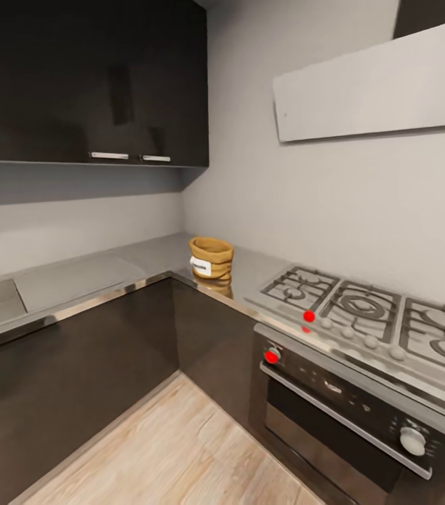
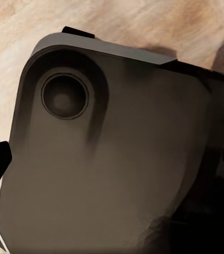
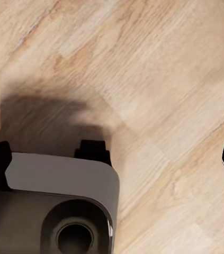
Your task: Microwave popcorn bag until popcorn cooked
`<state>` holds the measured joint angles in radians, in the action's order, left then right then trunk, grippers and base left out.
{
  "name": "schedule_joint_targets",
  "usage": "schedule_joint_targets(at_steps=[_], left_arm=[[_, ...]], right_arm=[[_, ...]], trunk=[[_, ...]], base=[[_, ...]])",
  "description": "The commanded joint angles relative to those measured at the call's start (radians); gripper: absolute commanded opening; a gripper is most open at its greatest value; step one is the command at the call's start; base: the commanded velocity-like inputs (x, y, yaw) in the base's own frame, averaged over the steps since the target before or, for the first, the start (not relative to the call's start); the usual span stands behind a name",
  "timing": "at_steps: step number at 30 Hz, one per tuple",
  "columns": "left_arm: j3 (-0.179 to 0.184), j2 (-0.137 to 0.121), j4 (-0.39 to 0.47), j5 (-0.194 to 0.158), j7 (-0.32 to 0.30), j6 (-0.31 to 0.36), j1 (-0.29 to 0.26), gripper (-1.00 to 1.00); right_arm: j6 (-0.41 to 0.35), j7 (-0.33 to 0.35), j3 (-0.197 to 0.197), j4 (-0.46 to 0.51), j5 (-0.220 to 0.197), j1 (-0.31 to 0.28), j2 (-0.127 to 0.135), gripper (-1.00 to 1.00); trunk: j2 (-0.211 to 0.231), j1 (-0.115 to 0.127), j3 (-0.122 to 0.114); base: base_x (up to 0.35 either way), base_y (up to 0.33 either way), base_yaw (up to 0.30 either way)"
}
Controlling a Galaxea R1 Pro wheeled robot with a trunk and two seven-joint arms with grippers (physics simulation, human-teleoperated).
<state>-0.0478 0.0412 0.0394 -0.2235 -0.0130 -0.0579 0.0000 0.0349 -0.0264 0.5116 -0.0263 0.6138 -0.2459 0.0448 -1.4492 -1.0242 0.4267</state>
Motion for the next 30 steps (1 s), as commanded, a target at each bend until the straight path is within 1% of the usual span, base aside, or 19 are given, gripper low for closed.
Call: schedule_joint_targets(at_steps=[1, 10, 22, 24, 30], left_arm=[[-0.004, 0.0, 0.0, -0.003, -0.001, -0.002, 0.0, 1.0], [-0.004, 0.0, 0.001, -0.003, -0.001, -0.002, 0.0, 1.0], [-0.004, 0.0, 0.001, -0.002, -0.001, -0.003, 0.0, 1.0], [-0.004, 0.001, 0.001, -0.002, -0.001, -0.003, 0.0, 1.0], [-0.007, 0.004, 0.001, -0.002, 0.002, -0.003, 0.0, 1.0]], right_arm=[[0.003, -0.003, 0.008, -0.003, 0.009, -0.001, 0.001, 1.0], [0.001, -0.001, 0.008, -0.003, 0.008, -0.001, -0.002, 1.0], [0.002, -0.002, 0.008, -0.003, 0.007, -0.001, 0.0, 1.0], [0.002, -0.001, 0.008, -0.003, 0.007, -0.001, 0.0, 1.0], [0.002, -0.001, 0.008, -0.003, 0.008, -0.001, 0.0, 1.0]], trunk=[[0.0, -0.001, 0.001], [0.0, -0.001, 0.001], [0.0, -0.001, 0.001], [0.0, -0.001, 0.001], [0.0, -0.001, 0.001]], base=[[0.322, 0.0, 0.0], [0.322, 0.0, 0.018], [0.321, 0.0, 0.257], [0.181, 0.0, 0.166], [0.024, 0.0, 0.022]])
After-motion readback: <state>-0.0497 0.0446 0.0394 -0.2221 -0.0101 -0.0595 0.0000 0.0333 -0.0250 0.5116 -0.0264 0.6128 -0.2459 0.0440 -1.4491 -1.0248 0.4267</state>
